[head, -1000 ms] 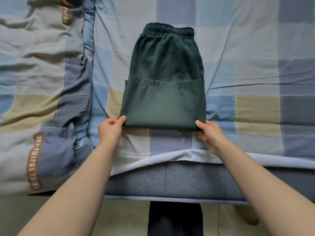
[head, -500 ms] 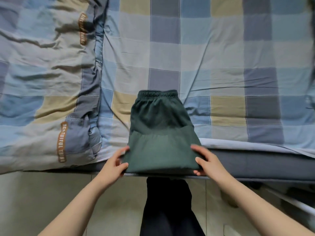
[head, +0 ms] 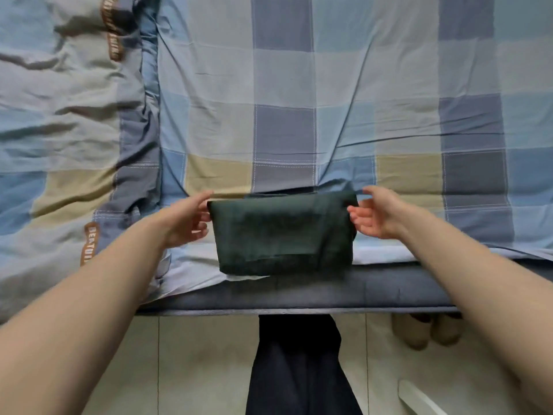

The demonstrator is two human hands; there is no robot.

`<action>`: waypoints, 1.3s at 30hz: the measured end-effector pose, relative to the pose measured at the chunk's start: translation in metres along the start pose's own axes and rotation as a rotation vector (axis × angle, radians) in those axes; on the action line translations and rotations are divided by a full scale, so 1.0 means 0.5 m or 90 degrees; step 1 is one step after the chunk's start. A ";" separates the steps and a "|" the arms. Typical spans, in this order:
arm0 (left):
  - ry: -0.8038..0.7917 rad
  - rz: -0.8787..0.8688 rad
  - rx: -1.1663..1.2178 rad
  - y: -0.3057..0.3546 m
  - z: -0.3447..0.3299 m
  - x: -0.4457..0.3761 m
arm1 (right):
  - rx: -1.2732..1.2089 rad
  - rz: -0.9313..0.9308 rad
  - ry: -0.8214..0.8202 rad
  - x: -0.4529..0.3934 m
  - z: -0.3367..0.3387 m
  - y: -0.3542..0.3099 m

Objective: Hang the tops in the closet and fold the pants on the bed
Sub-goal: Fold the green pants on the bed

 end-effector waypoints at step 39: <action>0.035 -0.079 0.145 -0.080 -0.116 0.101 | -0.041 0.232 -0.064 0.091 0.066 0.126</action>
Point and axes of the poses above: each hand's wrist, its own x-axis away from the middle knuckle, its own z-axis out of the back of the hand, y = z × x, the point moved 6 cm from there along -x, towards the middle knuckle, and after that the axes turned 9 degrees about y, right-handed, at the moved point
